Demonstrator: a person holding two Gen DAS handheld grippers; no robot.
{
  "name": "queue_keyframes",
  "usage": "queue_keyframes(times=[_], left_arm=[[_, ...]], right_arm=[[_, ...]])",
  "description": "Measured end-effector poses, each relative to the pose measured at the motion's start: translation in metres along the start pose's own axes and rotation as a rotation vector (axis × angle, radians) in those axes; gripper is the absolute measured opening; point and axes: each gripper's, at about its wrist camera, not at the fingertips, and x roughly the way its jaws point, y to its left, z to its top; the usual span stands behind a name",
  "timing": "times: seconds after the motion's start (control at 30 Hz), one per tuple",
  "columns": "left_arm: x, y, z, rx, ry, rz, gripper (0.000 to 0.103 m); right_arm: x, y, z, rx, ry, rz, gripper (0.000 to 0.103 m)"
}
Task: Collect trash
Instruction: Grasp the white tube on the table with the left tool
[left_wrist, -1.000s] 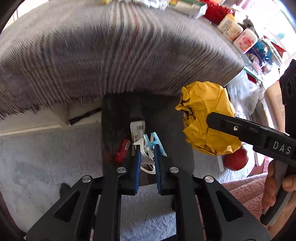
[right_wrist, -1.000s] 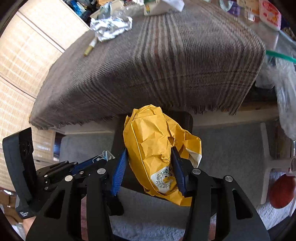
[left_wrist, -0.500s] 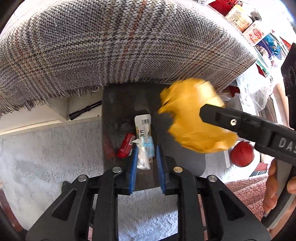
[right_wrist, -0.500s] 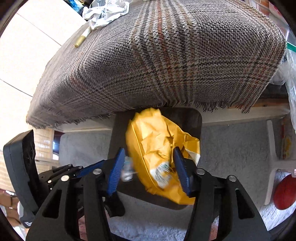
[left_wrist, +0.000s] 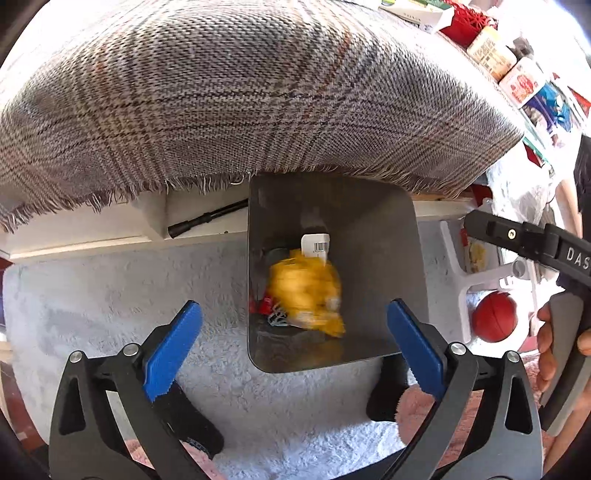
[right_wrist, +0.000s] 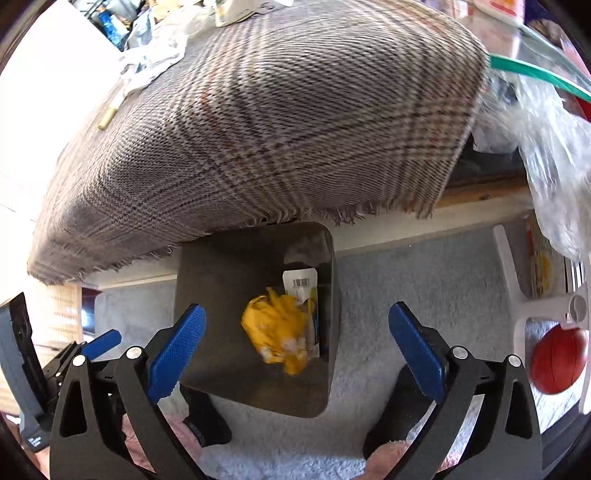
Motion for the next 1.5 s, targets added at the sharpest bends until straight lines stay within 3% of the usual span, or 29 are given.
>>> queue_keyframes(times=[0.13,0.33,0.6,0.83,1.17,1.27,1.5], left_arm=[[-0.021,-0.001,0.005,-0.003,-0.028,-0.014,0.095],[-0.069,0.009,0.029,-0.001,-0.119,0.027,0.095],[-0.111,0.022,0.088,0.011,-0.211,0.077,0.095],[-0.112,0.021,0.145,0.032,-0.244,0.101,0.094],[-0.072,0.026,0.206,0.021,-0.227,0.106,0.074],[-0.062,0.027,0.217,0.039,-0.224,0.136,0.065],[-0.039,0.026,0.235,0.057,-0.188,0.113,0.044]], right_arm=[[-0.010,0.002,0.005,0.007,-0.008,0.038,0.100],[-0.058,0.007,0.035,-0.015,-0.115,0.042,0.100],[-0.104,0.016,0.091,-0.034,-0.215,0.035,0.100],[-0.110,0.026,0.141,-0.041,-0.246,0.039,0.100],[-0.073,0.040,0.213,-0.062,-0.225,0.026,0.100],[-0.061,0.044,0.223,-0.080,-0.213,0.029,0.100],[-0.034,0.044,0.236,-0.080,-0.196,0.039,0.099]])
